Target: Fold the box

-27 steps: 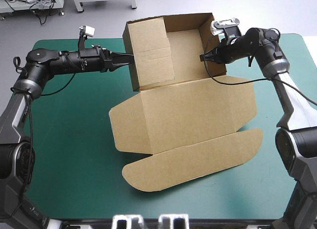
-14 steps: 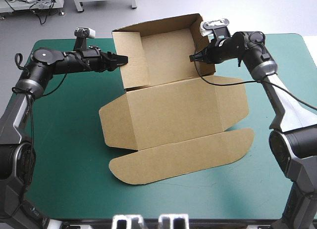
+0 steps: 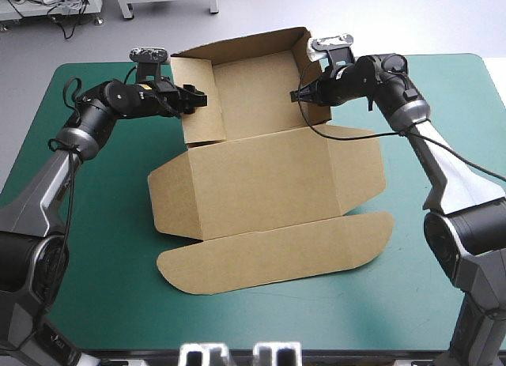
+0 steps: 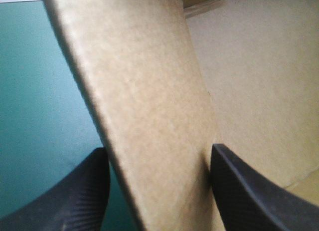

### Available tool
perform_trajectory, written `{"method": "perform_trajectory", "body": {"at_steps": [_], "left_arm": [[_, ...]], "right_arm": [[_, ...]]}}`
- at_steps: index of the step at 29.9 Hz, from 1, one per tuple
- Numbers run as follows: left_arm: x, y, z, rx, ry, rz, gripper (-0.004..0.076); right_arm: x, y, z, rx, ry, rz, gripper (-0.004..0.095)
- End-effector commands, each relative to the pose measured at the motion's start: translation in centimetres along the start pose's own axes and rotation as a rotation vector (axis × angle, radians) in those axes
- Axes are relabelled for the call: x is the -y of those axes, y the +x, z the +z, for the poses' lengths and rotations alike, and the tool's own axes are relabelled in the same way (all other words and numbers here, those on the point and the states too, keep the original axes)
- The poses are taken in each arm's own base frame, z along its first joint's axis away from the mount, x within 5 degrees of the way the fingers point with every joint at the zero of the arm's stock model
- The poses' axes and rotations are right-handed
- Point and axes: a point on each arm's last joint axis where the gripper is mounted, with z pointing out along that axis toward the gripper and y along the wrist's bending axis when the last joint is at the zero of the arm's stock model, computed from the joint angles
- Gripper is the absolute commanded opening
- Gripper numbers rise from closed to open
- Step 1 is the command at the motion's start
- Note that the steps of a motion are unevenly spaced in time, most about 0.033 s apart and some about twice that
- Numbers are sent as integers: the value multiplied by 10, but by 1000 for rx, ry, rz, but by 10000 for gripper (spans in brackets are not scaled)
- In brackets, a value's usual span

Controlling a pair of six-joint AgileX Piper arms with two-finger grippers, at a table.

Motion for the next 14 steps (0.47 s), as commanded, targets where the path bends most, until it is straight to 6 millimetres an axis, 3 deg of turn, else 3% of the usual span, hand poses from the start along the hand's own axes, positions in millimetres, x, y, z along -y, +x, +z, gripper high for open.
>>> {"method": "perform_trajectory", "body": {"at_steps": [1, 4, 7, 9, 14], "left_arm": [[18, -19, -23, 106, 19, -64, 417], [17, -17, -23, 92, 21, -76, 321], [18, -14, -23, 55, 28, -66, 95], [19, -12, -23, 31, 32, -29, -7], [22, -8, -23, -12, 49, 16, -9]], "right_arm": [[-37, -25, -40, 181, -251, 83, -20], [-41, -26, -41, 191, -294, 70, -20], [-39, -24, -41, 175, -268, 47, -20], [-36, -22, -39, 155, -230, 34, -20], [-26, -16, -37, 88, -118, -3, -20]]}}
